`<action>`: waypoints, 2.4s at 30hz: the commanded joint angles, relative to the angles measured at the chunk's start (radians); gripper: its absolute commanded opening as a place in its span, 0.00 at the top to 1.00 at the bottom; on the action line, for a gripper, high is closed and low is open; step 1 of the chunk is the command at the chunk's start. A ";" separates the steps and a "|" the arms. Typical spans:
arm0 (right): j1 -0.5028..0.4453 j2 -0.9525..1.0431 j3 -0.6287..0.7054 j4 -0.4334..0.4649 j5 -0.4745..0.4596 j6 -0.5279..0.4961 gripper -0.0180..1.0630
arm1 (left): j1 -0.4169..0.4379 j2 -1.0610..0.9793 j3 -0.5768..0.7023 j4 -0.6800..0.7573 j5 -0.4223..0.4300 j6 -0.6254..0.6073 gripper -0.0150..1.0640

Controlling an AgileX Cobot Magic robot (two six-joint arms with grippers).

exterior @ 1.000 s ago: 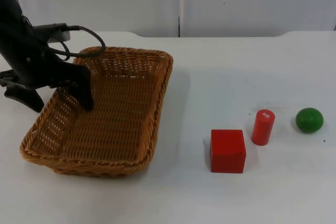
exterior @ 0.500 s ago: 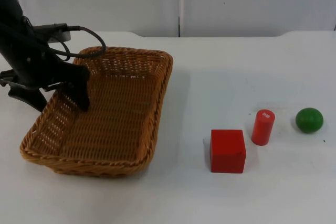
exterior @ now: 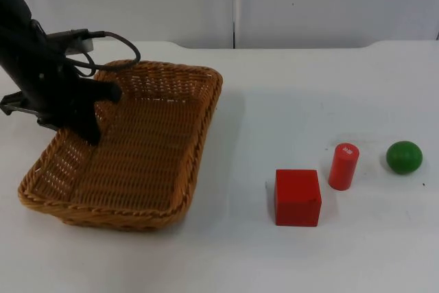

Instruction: Pick up the basket with the left hand and place the object to the left of the red cylinder into the basket with the right hand.

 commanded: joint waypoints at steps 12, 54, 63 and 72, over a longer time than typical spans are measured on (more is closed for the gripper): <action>-0.006 -0.002 -0.001 -0.002 -0.006 0.000 0.01 | -0.001 -0.019 -0.003 -0.027 0.085 -0.060 0.99; -0.006 -0.002 -0.001 -0.002 -0.006 0.000 0.01 | -0.094 -0.716 0.424 -0.100 0.232 -0.217 0.99; -0.006 -0.002 -0.001 -0.002 -0.006 0.000 0.01 | -0.094 -0.823 0.426 -0.075 0.359 -0.217 0.99; -0.006 -0.002 -0.001 -0.002 -0.006 0.000 0.01 | -0.094 -0.967 0.426 -0.048 0.427 -0.231 0.99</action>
